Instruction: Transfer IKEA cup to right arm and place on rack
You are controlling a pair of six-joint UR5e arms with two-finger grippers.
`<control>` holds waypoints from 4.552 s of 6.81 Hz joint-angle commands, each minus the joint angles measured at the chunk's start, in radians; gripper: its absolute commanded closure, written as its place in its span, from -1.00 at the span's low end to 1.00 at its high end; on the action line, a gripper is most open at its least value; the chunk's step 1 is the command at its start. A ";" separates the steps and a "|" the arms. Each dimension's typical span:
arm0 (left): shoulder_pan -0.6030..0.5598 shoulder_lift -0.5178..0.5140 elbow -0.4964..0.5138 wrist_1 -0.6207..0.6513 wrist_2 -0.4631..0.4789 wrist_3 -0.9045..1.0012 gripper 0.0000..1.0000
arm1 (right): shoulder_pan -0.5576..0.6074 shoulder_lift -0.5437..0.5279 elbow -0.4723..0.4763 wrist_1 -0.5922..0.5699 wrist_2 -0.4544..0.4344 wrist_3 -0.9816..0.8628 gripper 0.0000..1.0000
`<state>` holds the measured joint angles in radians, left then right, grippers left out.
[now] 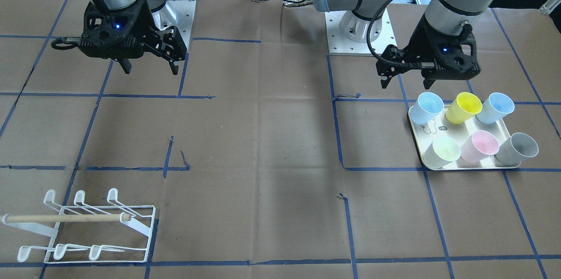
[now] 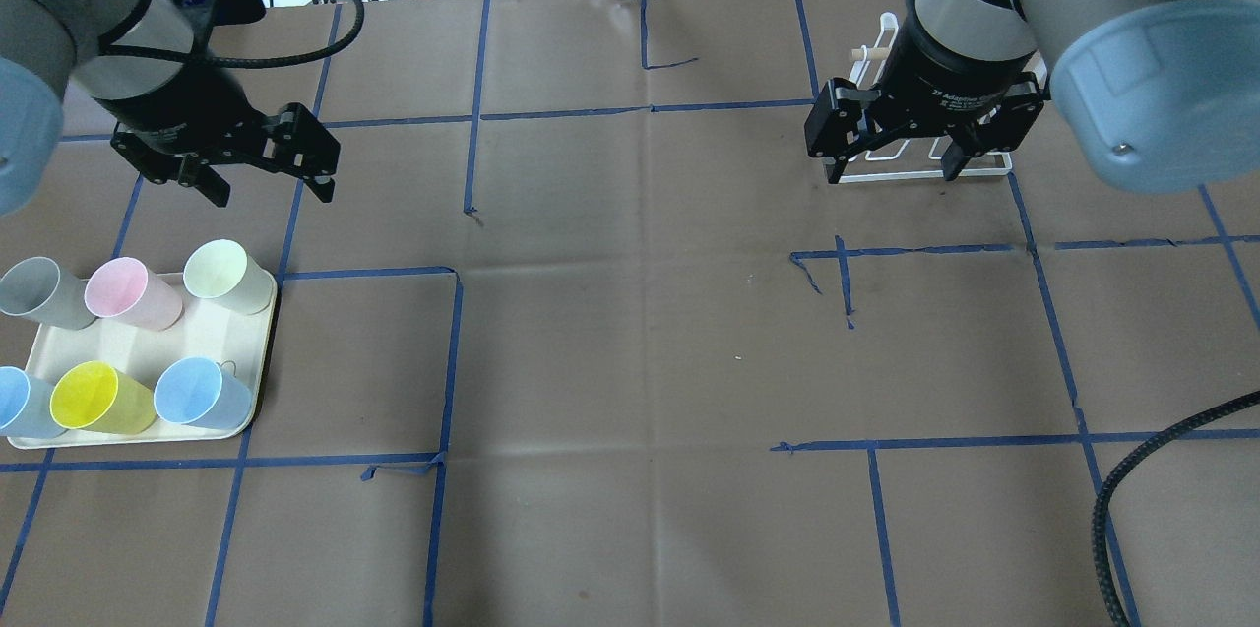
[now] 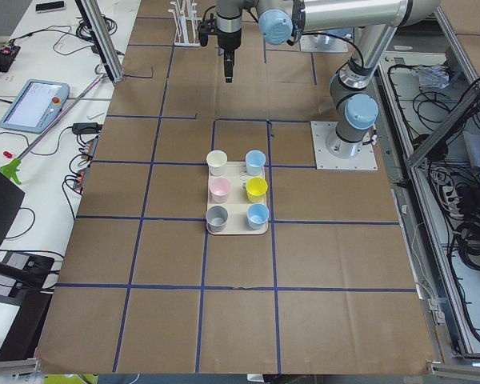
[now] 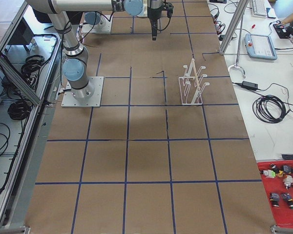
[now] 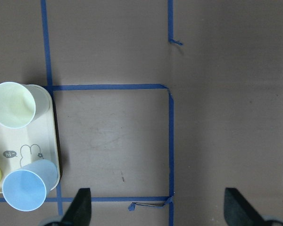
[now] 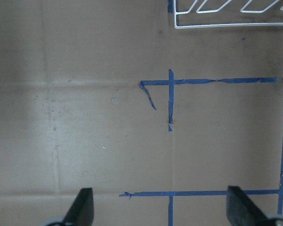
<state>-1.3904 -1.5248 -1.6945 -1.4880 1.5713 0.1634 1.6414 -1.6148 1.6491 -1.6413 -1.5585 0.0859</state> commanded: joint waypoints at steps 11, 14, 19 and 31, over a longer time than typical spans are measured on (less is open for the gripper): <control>0.272 -0.233 -0.136 0.361 -0.004 0.258 -0.99 | -0.005 0.085 0.005 -0.300 0.105 0.014 -1.00; 0.272 -0.268 -0.287 0.540 -0.001 0.258 -0.99 | -0.005 0.088 0.082 -0.544 0.249 0.088 -1.00; 0.274 -0.293 -0.283 0.543 0.010 0.271 -0.99 | -0.003 0.078 0.323 -1.180 0.431 0.542 -1.00; 0.135 -0.192 0.082 0.120 -0.005 0.340 1.00 | 0.000 0.090 0.508 -1.805 0.537 1.181 -1.00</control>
<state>-1.1924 -1.7298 -1.6875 -1.2839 1.5701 0.5022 1.6405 -1.5242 2.1558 -3.4446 -1.0212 1.2611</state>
